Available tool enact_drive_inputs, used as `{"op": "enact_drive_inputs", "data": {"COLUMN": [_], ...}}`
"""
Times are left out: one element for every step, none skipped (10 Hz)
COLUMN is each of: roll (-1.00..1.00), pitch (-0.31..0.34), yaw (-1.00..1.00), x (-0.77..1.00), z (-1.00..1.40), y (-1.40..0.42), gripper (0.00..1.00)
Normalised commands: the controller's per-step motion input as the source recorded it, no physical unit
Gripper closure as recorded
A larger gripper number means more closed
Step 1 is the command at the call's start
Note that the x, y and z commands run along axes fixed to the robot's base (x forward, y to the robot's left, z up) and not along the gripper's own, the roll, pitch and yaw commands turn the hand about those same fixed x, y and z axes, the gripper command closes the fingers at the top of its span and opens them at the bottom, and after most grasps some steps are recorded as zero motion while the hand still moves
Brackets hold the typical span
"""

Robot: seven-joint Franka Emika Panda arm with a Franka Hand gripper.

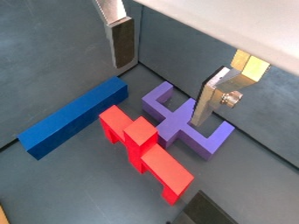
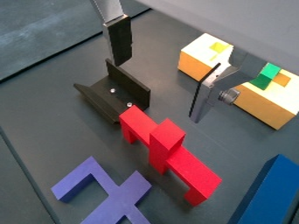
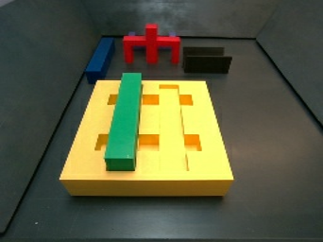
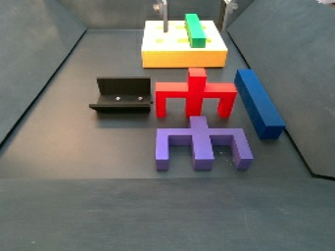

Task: Pick up the blue object. Move up. Move to above the board. Insert the blue object.
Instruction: Pick up the blue object.

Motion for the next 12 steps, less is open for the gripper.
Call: {"op": "enact_drive_inputs", "data": {"roll": [-0.10,-0.03,-0.06,-0.08,-0.04,-0.01,0.03,0.12,0.16,0.19,0.22,0.24], "pitch": [-0.161,-0.191,-0.246,-0.260,-0.266,-0.269,-0.251,-0.217,-0.173,-0.137,-0.103,-0.044], "yaw": [-0.03,-0.03,0.00,0.00,0.00,0.00,-0.08,-0.16,-0.14,-0.13,-0.03,0.00], "x": [-0.38,-0.60,-0.66,-0.62,-0.60,-0.63,-0.65,-0.64,-0.55,-0.51,-0.43,-0.23], "z": [-0.17,-0.32,-0.48,-0.47,-0.46,-0.45,-0.47,-0.51,-0.49,-0.53,-0.47,-0.41], "y": [-0.28,-0.43,-0.49,-0.47,-0.44,-0.36,-0.21,0.00,0.00,0.01,0.05,0.05], "gripper": [0.00,0.00,0.00,0.00,0.00,0.00,0.00,0.00,0.00,0.00,0.00,0.00]}}
